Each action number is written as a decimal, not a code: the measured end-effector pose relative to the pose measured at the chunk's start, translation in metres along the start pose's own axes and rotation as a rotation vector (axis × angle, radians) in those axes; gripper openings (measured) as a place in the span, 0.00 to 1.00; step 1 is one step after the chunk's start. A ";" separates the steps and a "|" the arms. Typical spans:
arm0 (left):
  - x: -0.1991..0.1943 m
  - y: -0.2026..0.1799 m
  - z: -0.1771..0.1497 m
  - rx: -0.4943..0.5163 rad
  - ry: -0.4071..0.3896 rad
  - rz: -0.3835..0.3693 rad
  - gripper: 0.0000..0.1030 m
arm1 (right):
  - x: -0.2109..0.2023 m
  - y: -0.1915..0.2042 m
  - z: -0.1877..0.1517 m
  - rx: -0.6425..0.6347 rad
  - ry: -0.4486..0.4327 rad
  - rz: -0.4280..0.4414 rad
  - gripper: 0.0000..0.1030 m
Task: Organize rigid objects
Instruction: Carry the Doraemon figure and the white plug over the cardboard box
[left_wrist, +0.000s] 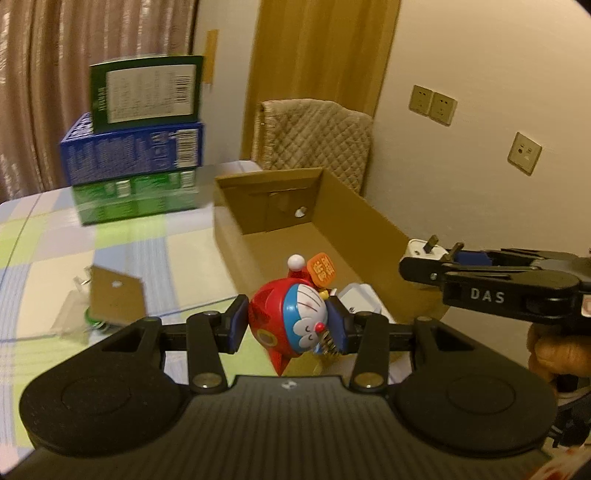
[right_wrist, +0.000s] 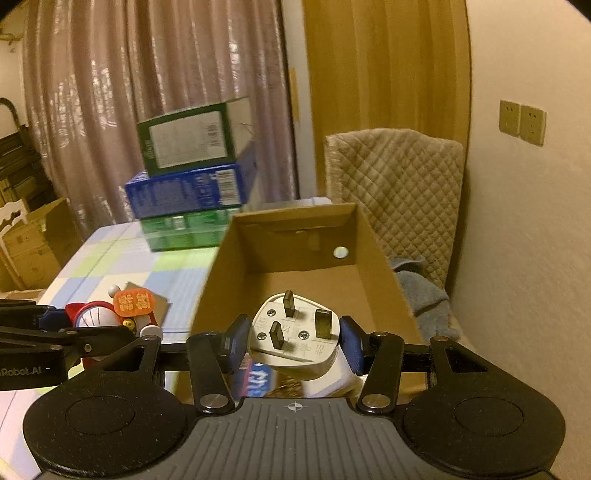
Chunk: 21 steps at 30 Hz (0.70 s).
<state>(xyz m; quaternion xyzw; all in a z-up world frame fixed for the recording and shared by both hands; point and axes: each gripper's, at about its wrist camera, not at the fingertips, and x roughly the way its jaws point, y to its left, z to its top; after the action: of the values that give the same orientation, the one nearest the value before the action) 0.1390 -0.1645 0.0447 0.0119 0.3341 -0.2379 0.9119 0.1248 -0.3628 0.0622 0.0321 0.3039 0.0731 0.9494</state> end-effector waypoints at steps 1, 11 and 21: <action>0.007 -0.003 0.004 0.005 0.004 -0.004 0.39 | 0.004 -0.006 0.002 0.002 0.006 -0.001 0.47; 0.073 -0.014 0.037 0.058 0.038 -0.010 0.39 | 0.056 -0.047 0.021 0.036 0.077 0.024 0.47; 0.121 -0.016 0.065 0.139 0.078 0.002 0.39 | 0.105 -0.062 0.031 0.098 0.144 0.038 0.47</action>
<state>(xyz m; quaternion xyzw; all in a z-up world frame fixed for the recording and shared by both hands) 0.2512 -0.2416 0.0229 0.0850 0.3520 -0.2590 0.8954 0.2348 -0.4083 0.0207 0.0790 0.3741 0.0782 0.9207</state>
